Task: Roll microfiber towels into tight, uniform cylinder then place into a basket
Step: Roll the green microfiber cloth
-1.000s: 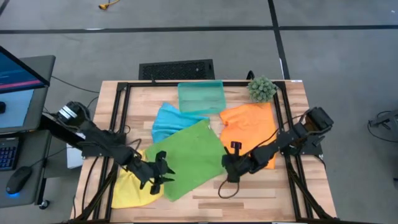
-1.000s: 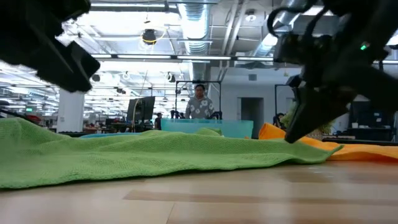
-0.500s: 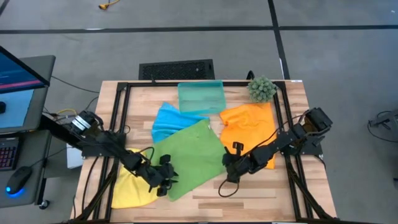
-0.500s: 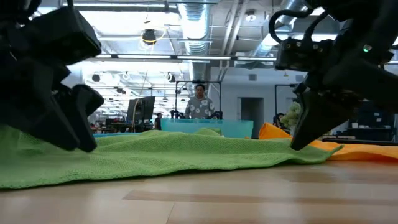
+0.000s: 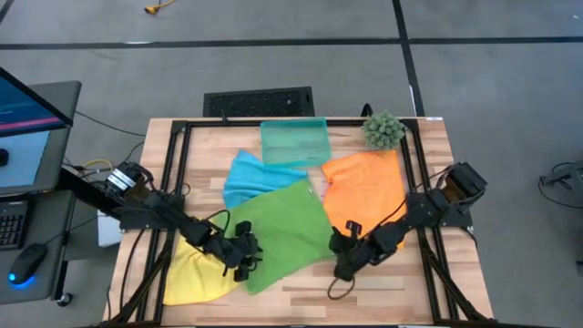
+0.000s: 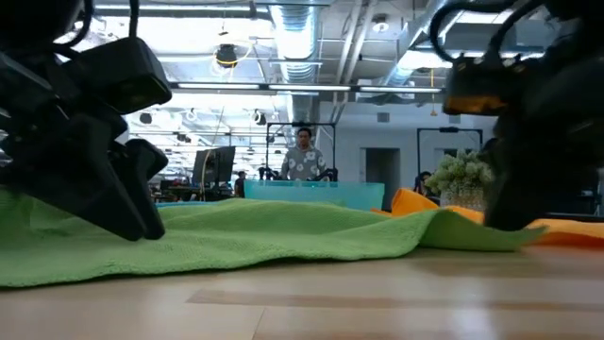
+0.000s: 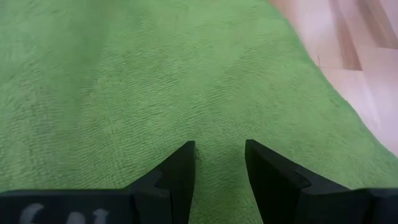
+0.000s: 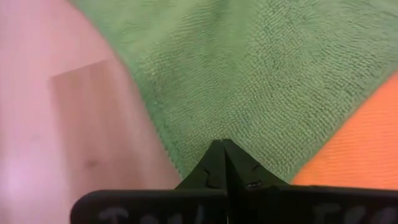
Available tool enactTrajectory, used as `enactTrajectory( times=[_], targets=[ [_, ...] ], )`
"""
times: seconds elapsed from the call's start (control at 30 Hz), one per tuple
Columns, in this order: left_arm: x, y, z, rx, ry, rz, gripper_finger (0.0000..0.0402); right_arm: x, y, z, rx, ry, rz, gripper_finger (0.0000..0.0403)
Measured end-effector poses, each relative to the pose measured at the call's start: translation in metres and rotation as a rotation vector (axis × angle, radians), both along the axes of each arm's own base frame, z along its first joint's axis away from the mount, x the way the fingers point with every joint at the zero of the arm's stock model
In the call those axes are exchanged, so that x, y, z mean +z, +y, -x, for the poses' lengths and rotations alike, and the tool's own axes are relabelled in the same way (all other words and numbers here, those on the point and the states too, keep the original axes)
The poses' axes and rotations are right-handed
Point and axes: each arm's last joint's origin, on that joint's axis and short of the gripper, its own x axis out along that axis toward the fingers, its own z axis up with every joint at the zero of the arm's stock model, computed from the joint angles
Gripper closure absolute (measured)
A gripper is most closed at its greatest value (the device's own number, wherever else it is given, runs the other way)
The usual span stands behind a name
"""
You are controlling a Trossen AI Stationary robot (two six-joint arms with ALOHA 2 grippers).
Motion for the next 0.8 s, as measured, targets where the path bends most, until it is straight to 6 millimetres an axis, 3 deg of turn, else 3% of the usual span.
enactTrajectory(
  times=[0.37, 0.8],
  targets=[
    [0.000, 0.005, -0.003, -0.008, 0.004, -0.013, 0.0269, 0.004, 0.039, 0.019, -0.064, -0.032, -0.165, 0.0398],
    [0.003, -0.004, -0.002, -0.245, -0.004, 0.011, 0.0269, 0.006, 0.071, 0.039, -0.021, -0.074, -0.286, 0.0398]
  ],
)
